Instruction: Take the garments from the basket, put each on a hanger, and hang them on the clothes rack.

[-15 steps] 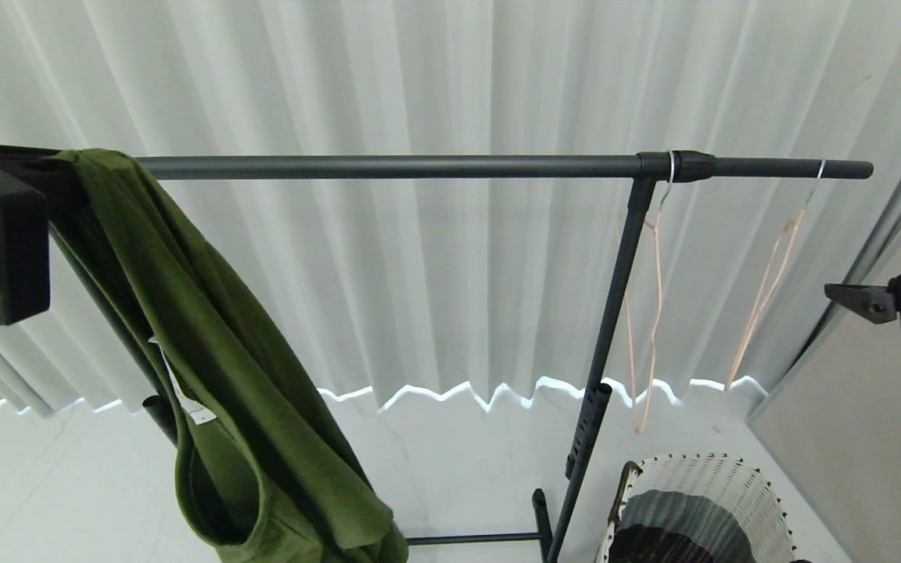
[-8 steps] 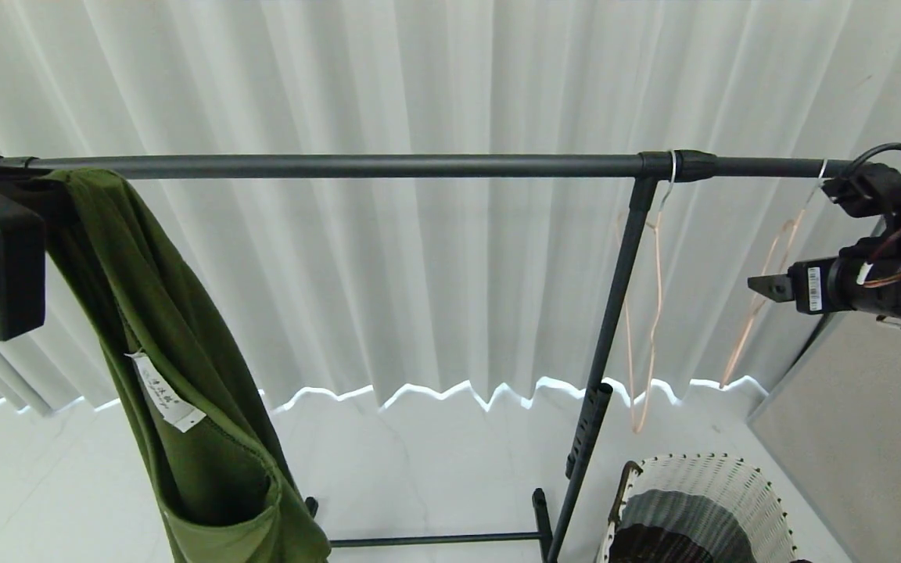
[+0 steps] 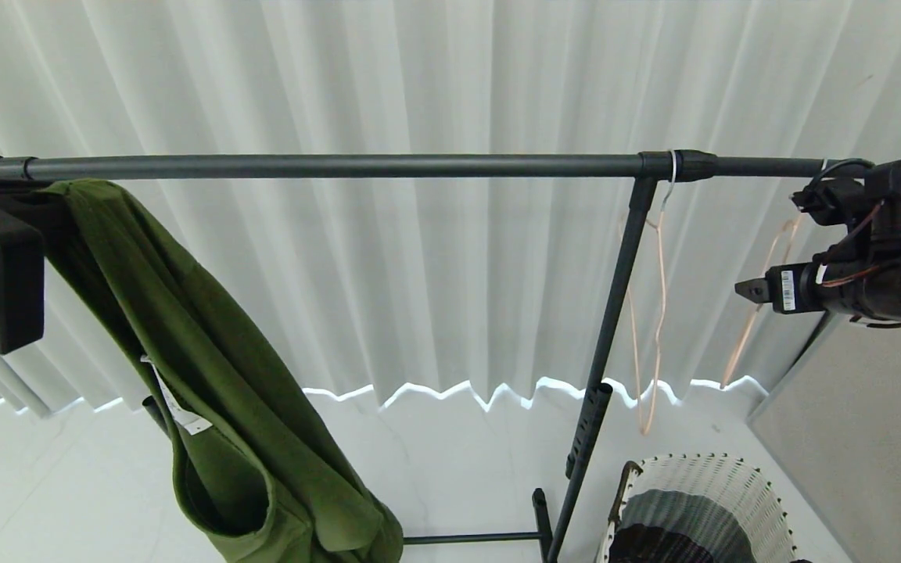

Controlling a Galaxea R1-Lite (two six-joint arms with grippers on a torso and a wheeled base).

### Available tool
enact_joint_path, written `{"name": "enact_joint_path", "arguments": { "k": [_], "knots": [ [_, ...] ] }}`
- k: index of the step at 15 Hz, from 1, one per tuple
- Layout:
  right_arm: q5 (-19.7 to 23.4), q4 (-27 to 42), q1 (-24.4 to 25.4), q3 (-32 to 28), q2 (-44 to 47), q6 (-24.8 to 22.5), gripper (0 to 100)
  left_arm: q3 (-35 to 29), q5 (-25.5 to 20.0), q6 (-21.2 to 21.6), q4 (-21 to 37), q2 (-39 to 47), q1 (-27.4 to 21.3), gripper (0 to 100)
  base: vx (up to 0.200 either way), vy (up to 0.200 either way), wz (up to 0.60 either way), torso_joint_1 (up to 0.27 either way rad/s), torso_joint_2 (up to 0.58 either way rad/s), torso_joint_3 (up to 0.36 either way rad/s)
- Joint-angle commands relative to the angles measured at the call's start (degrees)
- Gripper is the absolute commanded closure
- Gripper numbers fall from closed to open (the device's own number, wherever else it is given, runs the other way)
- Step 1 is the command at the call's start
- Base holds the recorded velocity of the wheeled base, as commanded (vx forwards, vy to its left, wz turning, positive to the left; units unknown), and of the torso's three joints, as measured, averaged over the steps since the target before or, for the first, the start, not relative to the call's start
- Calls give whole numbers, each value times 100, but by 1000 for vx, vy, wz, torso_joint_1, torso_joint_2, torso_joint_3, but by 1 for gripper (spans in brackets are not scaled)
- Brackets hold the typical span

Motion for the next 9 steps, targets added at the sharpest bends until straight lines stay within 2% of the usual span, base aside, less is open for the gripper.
{"name": "enact_joint_path", "arguments": {
  "k": [1, 4, 5, 6, 9],
  "knots": [
    [-7, 78, -20, -25, -101, -1, 0, 4, 3, 1, 1, -2, -1, 100, 0, 0, 0, 0, 0, 0],
    [-69, 122, -55, -16, -145, -1, 0, 4, 3, 1, 1, -2, -1, 100, 0, 0, 0, 0, 0, 0],
    [-297, 122, -55, -16, -145, -1, 0, 4, 3, 1, 1, -2, -1, 100, 0, 0, 0, 0, 0, 0],
    [-350, 122, -55, -16, -145, -1, 0, 4, 3, -8, 1, -2, -1, 100, 0, 0, 0, 0, 0, 0],
    [-359, 122, -55, 2, -163, -1, 0, 4, 3, -8, 1, -29, -1, 100, 0, 0, 0, 0, 0, 0]
  ]
}}
